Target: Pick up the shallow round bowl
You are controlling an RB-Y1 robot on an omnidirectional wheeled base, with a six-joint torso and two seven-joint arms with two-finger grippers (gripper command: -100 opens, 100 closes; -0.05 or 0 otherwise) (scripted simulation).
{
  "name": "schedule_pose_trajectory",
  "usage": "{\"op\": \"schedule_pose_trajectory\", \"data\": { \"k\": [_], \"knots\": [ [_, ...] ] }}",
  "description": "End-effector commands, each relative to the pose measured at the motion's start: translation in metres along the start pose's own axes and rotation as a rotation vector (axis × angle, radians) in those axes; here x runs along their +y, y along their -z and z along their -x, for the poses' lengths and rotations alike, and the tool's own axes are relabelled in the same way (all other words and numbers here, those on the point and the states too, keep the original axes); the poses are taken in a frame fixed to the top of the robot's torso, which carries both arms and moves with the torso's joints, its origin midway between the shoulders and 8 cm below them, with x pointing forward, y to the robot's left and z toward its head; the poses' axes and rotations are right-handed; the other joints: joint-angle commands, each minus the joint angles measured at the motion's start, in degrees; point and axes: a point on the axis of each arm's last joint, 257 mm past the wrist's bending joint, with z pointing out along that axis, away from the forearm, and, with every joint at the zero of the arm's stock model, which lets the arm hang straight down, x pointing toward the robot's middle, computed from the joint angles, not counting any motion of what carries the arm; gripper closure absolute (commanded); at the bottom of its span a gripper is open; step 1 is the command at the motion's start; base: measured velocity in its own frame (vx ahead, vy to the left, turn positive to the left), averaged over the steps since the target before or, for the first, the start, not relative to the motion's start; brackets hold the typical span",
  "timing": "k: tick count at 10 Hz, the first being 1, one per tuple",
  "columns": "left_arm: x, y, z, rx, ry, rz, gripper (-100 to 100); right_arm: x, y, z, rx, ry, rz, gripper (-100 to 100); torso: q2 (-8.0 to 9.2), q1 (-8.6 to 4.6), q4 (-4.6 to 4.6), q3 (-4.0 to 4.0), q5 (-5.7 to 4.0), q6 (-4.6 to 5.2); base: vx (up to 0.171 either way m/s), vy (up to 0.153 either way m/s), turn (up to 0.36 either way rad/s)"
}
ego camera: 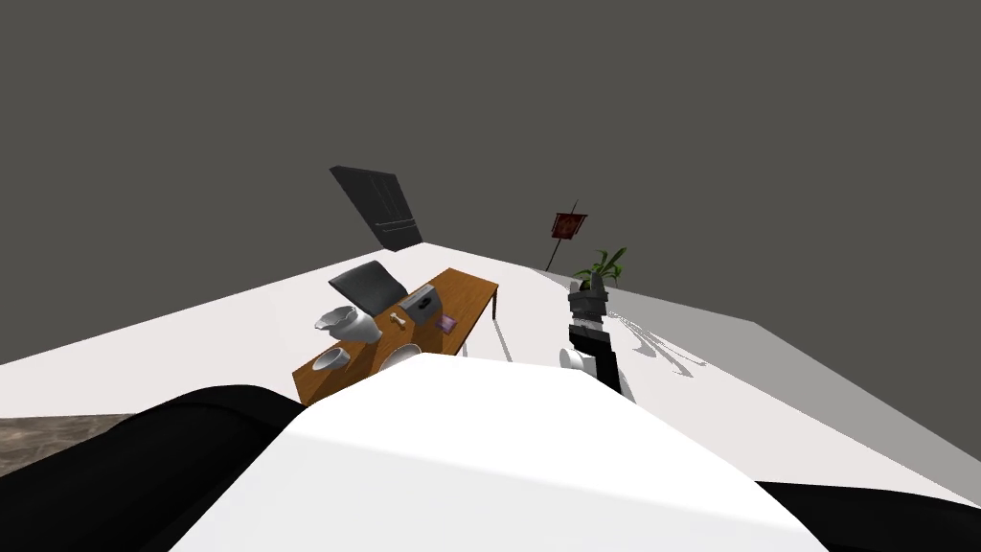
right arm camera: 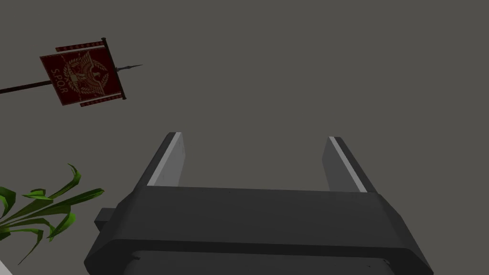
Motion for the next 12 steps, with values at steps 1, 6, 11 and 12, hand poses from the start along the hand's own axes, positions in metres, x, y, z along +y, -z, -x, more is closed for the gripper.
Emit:
{"op": "schedule_pose_trajectory", "data": {
  "k": [1,6,11,12],
  "knots": [
    [-0.005,0.001,0.002,-0.008,0.006,0.000,100,0.000,0.000,0.000,0.000,0.000,0.000,0,0.00,0.00,0.00,0.00,0.00,0.00,-0.054,-0.007,-0.131],
    [-0.014,0.002,0.005,-0.025,0.064,0.001,100,0.000,0.000,0.000,0.000,0.000,0.000,0,0.13,-0.05,0.05,0.08,-0.04,0.05,-0.066,-0.006,-0.114],
    [-0.022,0.003,0.008,-0.042,0.110,-0.001,100,0.000,0.000,0.000,0.000,0.000,0.000,0,0.13,-0.12,0.07,0.09,-0.05,0.02,-0.053,-0.014,-0.089],
    [-0.026,0.004,0.009,-0.050,0.098,-0.001,100,0.000,0.000,0.000,0.000,0.000,0.000,0,0.12,-0.11,0.06,0.09,-0.06,-0.02,-0.082,-0.018,-0.146]
  ]
}}
